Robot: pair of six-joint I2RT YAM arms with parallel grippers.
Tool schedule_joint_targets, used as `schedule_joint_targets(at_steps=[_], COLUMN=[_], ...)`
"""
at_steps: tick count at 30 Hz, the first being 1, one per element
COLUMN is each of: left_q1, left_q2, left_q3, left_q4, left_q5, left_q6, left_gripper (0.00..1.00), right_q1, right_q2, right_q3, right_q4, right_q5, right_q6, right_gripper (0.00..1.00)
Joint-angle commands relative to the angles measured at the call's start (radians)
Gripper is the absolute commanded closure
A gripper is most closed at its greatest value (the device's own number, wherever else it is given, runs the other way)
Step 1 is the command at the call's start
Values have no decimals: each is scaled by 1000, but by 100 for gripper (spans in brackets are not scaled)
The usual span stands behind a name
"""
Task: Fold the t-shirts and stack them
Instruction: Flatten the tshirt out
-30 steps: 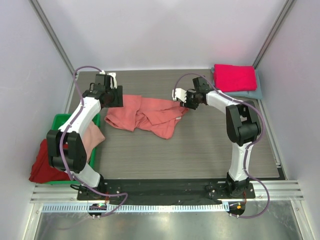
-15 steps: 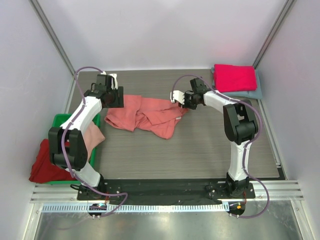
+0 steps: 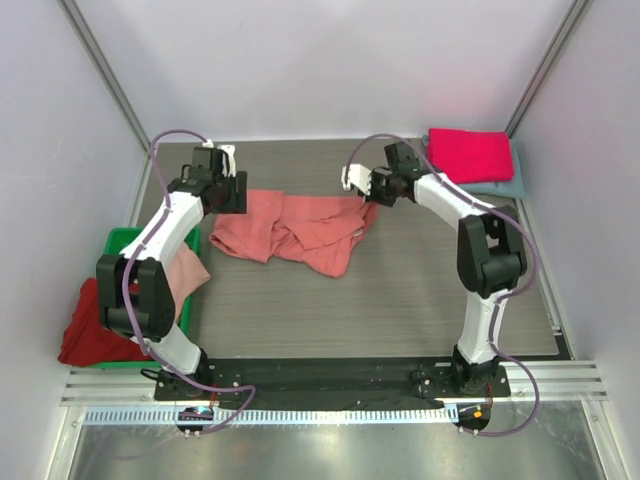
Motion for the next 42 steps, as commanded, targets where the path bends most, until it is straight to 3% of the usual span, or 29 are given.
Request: schedule_joint_targets(at_steps=[1,10,15,19,23,28,32,34,37,42], left_q1=[0,0,-1,-6,-20,-21,-20,-20,-18,-21], left_q2=[-55,-120,-129,-112,-85,-64,-86,-110,-152,-206], left_q3=[63,103,88,90,117,169,215,218,188,82], left_q4=[52,48,48,55,72,84,81,68,55,23], left_q5=[-27,27,149,254,280,260,193,173,188,280], left_q6=[62,88,61,30,21,6,41,62,95,157], left_gripper=[34,34,37,41,42,42,42,42,42,46], right_q1=[19,141,218,259,298,325,326,326,326,324], right_q2=[-241,-427,-482,-542,-521,-396,-263,-255,-322,-552], right_q3=[135,318,253,248,417,665,956,988,867,312], right_q4=[42,35,-46,-14,-21,-28,-7,-4,-2,-22], right_q5=[-41,14,107,132,171,209,237,240,260,374], right_q6=[106,157,146,206,235,94,25,8,26,-32], right_gripper=[99,99,99,99,99,99,99,99,99,99])
